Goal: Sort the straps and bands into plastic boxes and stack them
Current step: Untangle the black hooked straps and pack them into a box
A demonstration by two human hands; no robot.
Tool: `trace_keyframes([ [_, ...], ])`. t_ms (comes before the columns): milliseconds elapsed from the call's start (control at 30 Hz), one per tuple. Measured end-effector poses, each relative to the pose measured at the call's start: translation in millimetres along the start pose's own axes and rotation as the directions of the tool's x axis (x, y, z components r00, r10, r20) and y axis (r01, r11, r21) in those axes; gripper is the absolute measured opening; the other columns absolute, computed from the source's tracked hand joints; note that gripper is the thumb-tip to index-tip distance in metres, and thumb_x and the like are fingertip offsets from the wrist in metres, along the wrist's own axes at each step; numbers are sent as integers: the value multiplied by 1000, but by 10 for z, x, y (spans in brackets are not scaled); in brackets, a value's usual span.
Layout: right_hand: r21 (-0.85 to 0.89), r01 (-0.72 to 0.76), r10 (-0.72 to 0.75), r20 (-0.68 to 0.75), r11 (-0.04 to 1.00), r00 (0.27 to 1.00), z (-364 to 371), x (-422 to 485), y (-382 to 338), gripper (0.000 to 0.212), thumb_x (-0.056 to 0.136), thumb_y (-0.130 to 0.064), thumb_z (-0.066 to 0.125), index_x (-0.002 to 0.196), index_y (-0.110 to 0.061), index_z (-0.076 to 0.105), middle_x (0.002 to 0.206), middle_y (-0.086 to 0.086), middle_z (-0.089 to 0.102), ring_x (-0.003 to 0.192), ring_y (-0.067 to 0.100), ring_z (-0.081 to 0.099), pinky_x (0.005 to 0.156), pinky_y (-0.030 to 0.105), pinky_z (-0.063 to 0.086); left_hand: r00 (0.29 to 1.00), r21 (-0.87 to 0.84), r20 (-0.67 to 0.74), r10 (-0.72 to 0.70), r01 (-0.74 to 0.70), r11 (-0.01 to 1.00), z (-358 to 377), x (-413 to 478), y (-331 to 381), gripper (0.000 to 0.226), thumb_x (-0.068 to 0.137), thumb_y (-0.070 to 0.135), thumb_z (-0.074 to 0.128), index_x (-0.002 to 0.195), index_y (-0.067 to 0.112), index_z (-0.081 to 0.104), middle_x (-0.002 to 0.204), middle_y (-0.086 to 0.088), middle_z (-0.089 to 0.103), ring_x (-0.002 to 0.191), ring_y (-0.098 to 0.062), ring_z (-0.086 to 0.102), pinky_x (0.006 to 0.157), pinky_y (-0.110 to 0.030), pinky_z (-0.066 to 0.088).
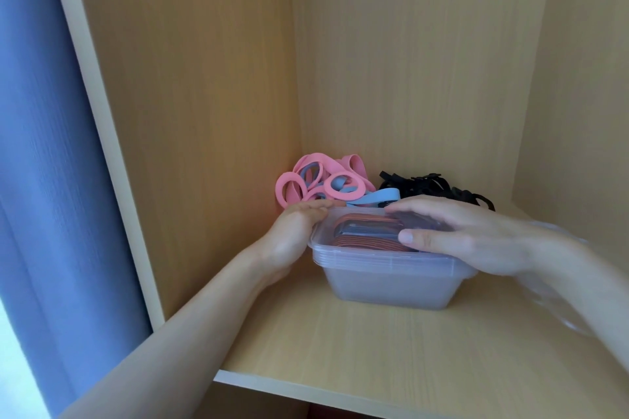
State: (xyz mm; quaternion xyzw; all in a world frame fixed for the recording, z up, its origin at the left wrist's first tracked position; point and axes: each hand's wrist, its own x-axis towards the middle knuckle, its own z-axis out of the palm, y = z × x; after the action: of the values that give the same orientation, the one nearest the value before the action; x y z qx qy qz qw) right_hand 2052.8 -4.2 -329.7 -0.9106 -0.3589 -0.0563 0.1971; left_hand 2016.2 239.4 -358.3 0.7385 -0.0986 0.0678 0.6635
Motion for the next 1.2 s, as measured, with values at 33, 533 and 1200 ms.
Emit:
trace_keyframes([
  [33, -7, -2, 3, 40, 1000, 999, -2, 28, -18, 46, 99, -32, 61, 142, -18, 52, 142, -6, 52, 133, 14, 48, 106, 21, 34, 1000, -9, 3, 3, -3, 1000, 2, 4, -13, 43, 104, 2, 30, 113, 12, 71, 117, -7, 75, 110, -22, 70, 90, -27, 55],
  [533, 110, 43, -22, -188, 993, 982, -33, -195, -26, 37, 92, -35, 66, 128, -26, 65, 128, -20, 56, 122, 1, 51, 108, 33, 39, 997, -26, -71, 13, -15, 1000, -1, 20, -15, 42, 106, 1, 32, 123, 8, 70, 122, -12, 72, 116, -29, 67, 105, -43, 50],
  [1200, 62, 53, -46, -108, 997, 993, -123, -221, -81, 87, 68, -81, 66, 142, -41, 48, 139, -28, 40, 135, -3, 30, 117, 32, 28, 993, -130, -56, 103, -110, 985, 42, 176, 161, 40, 104, -4, 30, 123, -1, 65, 110, -18, 75, 110, -25, 71, 86, -23, 57],
])
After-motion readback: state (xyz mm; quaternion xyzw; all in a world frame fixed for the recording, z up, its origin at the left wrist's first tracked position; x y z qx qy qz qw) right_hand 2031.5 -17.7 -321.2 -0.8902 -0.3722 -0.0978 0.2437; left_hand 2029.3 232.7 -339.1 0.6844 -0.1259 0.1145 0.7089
